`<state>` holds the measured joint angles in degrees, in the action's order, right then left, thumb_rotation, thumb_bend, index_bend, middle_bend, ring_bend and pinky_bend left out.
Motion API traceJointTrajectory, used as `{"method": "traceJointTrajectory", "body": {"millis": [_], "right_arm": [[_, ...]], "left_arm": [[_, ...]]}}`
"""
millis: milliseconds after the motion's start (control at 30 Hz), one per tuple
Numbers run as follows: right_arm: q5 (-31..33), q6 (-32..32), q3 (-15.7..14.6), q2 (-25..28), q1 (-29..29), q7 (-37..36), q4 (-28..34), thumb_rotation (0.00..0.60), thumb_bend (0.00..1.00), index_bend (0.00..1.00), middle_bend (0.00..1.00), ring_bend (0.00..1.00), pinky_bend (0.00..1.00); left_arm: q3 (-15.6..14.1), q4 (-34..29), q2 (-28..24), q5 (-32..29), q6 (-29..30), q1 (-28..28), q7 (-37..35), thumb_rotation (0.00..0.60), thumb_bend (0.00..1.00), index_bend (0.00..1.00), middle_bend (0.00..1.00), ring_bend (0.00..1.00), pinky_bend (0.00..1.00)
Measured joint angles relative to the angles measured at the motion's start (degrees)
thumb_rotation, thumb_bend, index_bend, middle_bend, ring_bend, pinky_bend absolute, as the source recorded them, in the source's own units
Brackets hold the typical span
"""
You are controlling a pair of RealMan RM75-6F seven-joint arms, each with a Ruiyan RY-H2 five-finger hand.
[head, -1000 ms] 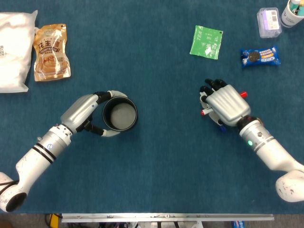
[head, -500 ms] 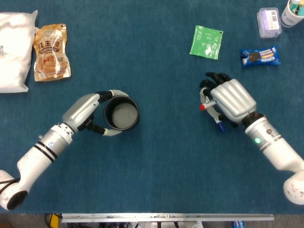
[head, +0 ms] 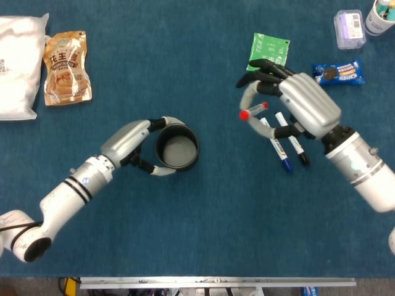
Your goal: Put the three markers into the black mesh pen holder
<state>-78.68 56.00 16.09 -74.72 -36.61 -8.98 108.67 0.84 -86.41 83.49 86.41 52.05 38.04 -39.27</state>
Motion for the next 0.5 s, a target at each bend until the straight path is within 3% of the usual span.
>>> {"method": "traceJointTrajectory", "body": {"millis": [200, 500], "right_arm": [[-0.9, -1.7, 2.7, 1.0, -3.3, -7.2, 4.5, 0.600, 0.37, 0.63, 0.34, 0.12, 0.19], [1.3, -3.2, 3.6, -3.4, -7.7, -6.9, 5.2, 0.600, 0.37, 0.63, 0.34, 0.12, 0.19]], "left_arm": [[1.8, -0.1, 1.5, -1.6, -2.5, 2.2, 1.9, 0.600, 0.17, 0.26, 0.37, 0.29, 0.21], [3.9, 0.2, 2.1, -4.5, -5.8, 4.6, 3.3, 0.600, 0.17, 0.26, 0.37, 0.29, 0.21]]}}
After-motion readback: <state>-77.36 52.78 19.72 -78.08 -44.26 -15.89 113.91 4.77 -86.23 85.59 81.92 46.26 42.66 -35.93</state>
